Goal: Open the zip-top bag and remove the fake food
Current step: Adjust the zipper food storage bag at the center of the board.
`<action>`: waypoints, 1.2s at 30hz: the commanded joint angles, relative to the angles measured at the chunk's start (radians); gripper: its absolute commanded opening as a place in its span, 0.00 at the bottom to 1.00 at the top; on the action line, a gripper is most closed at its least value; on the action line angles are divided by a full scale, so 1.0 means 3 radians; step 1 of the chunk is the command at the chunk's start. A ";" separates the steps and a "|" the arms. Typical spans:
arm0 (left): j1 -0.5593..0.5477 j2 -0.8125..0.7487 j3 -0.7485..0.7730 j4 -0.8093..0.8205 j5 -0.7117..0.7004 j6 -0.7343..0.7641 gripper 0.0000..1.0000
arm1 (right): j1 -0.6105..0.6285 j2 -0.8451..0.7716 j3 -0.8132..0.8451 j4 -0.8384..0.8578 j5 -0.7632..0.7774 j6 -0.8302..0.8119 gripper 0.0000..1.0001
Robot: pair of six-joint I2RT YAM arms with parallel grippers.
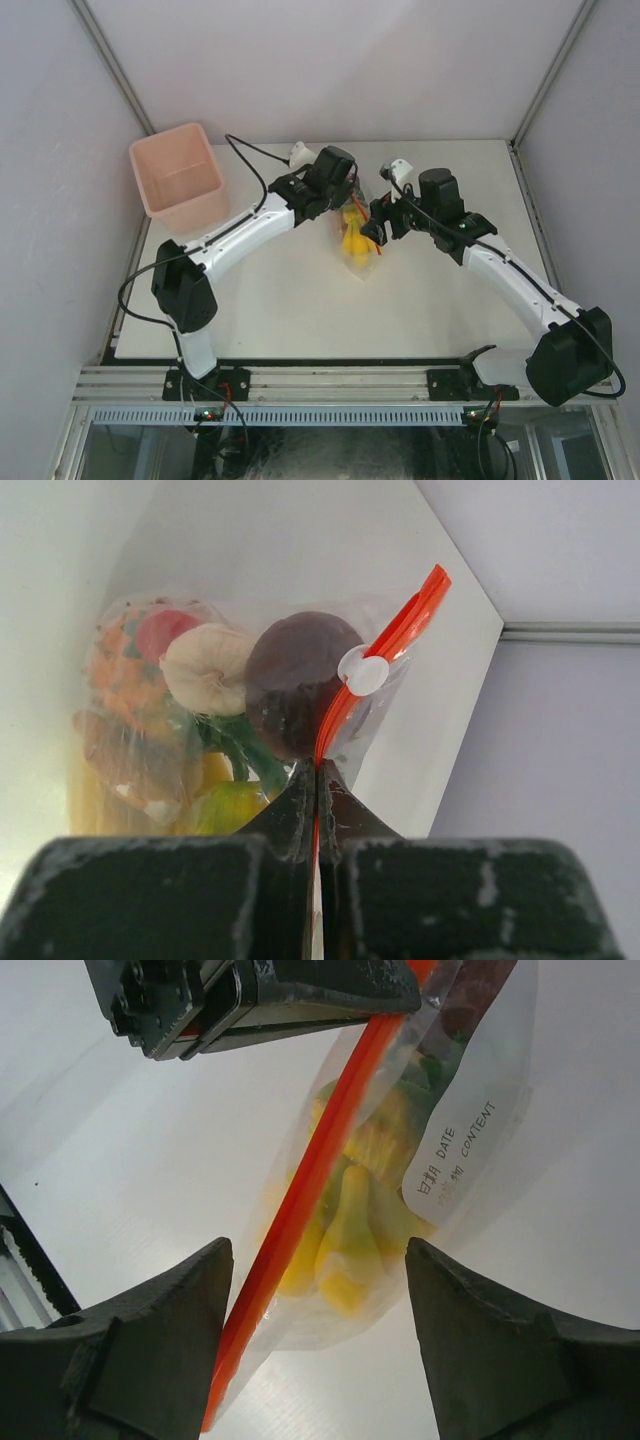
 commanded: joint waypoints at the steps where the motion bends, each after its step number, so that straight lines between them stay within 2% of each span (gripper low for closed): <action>1: 0.0053 0.0040 0.0134 0.0018 0.0278 -0.0155 0.00 | 0.0086 -0.0121 -0.0016 0.0267 0.0152 -0.0195 0.66; 5: 0.0122 0.0033 -0.0006 0.0204 0.0509 -0.0163 0.00 | 0.0152 -0.0059 -0.0018 0.0258 0.0395 -0.0358 0.49; 10: 0.0126 -0.0107 -0.0143 0.0381 0.0473 -0.0044 0.03 | 0.0159 -0.0087 0.0019 0.0179 0.0638 -0.0611 0.07; 12: 0.0129 -0.0187 -0.0208 0.0491 0.0450 0.0018 0.11 | 0.0124 -0.0097 0.0041 0.0127 0.0631 -0.0692 0.02; 15: 0.0159 -0.0307 -0.0299 0.0566 0.0427 0.0167 0.29 | -0.0032 -0.0089 0.0108 -0.0005 0.0274 -0.0764 0.00; 18: 0.0219 -0.0625 -0.0704 0.0934 0.0400 0.0426 0.46 | -0.0254 -0.0074 0.0217 -0.0193 -0.0322 -0.0910 0.00; 20: 0.0280 -0.0951 -0.1197 0.1479 0.0364 0.0725 0.58 | -0.0356 -0.0059 0.0324 -0.0368 -0.0606 -0.1071 0.00; 21: 0.0337 -0.1129 -0.1598 0.1837 0.0388 0.0981 0.65 | -0.0405 -0.0047 0.0375 -0.0433 -0.0732 -0.1145 0.00; 24: 0.0510 -0.1650 -0.2559 0.3150 0.0794 0.1843 0.76 | -0.0500 -0.0010 0.0503 -0.0623 -0.1016 -0.1387 0.00; 27: 0.0718 -0.2034 -0.3320 0.4371 0.1510 0.2683 0.83 | -0.0581 0.0020 0.0598 -0.0846 -0.1303 -0.1731 0.00; 32: 0.1072 -0.2235 -0.4029 0.5346 0.2833 0.3612 0.85 | -0.0733 0.0086 0.0810 -0.1330 -0.1706 -0.2463 0.00; 34: 0.1096 -0.2171 -0.4250 0.5774 0.3179 0.3904 0.85 | -0.0802 0.0120 0.0860 -0.1447 -0.1826 -0.2620 0.00; 36: 0.1114 -0.2033 -0.4388 0.6166 0.3312 0.4020 0.83 | -0.0874 0.0166 0.0900 -0.1581 -0.1933 -0.2816 0.00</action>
